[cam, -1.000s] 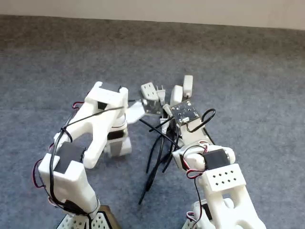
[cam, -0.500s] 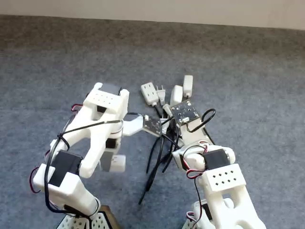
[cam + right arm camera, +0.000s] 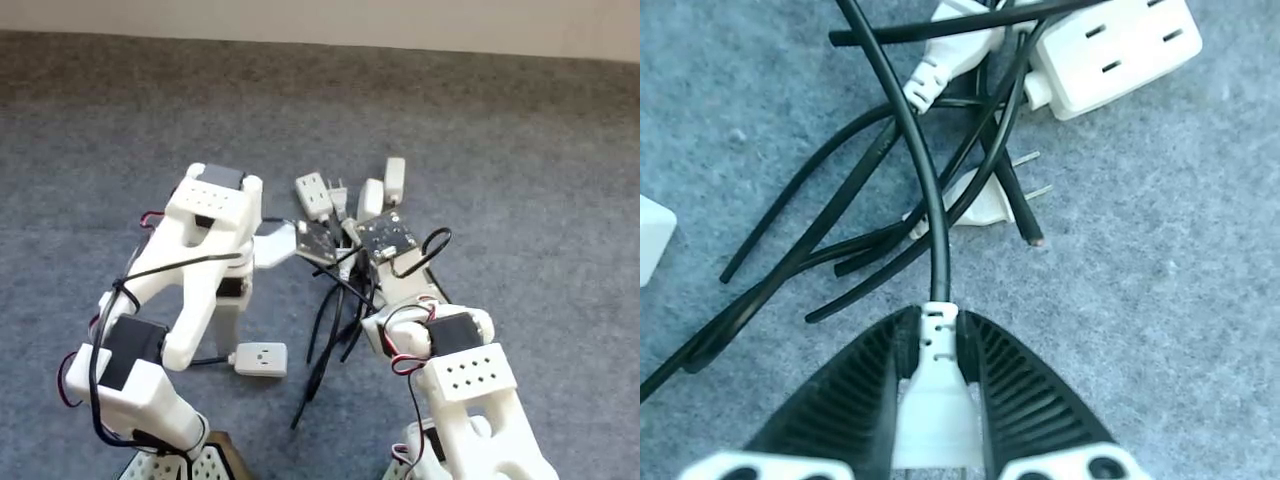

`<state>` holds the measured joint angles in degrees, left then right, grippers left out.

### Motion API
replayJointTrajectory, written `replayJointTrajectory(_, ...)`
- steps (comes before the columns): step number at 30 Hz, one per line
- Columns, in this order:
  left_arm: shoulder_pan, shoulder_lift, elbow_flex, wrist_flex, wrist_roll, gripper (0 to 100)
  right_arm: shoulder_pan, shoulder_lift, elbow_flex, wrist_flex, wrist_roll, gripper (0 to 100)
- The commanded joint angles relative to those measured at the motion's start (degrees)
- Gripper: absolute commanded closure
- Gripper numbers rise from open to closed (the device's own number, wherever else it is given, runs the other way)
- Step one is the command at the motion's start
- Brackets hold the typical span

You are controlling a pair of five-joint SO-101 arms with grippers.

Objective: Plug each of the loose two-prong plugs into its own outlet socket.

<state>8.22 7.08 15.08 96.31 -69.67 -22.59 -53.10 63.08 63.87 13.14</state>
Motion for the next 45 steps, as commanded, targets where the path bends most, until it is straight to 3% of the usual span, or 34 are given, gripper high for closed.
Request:
replayJointTrajectory(1,-1.80,-2.51,-0.04,-4.48,3.60,74,-0.40,-1.54,-0.22,-0.48,0.70,99.2)
replayJointTrajectory(8,6.29,-3.12,18.33,-26.55,12.40,74,-0.22,-1.80,-0.22,-0.48,0.70,99.2)
replayJointTrajectory(15,5.41,-3.12,22.02,-35.60,13.89,74,-0.31,-1.45,-0.22,-0.57,0.70,99.2)
replayJointTrajectory(33,-4.62,3.12,8.13,-38.24,14.24,74,-0.40,-1.45,-0.22,-0.48,0.70,99.2)
replayJointTrajectory(45,-1.01,-24.22,9.54,-16.09,14.68,74,-0.40,-1.36,-0.13,-0.66,0.70,99.2)
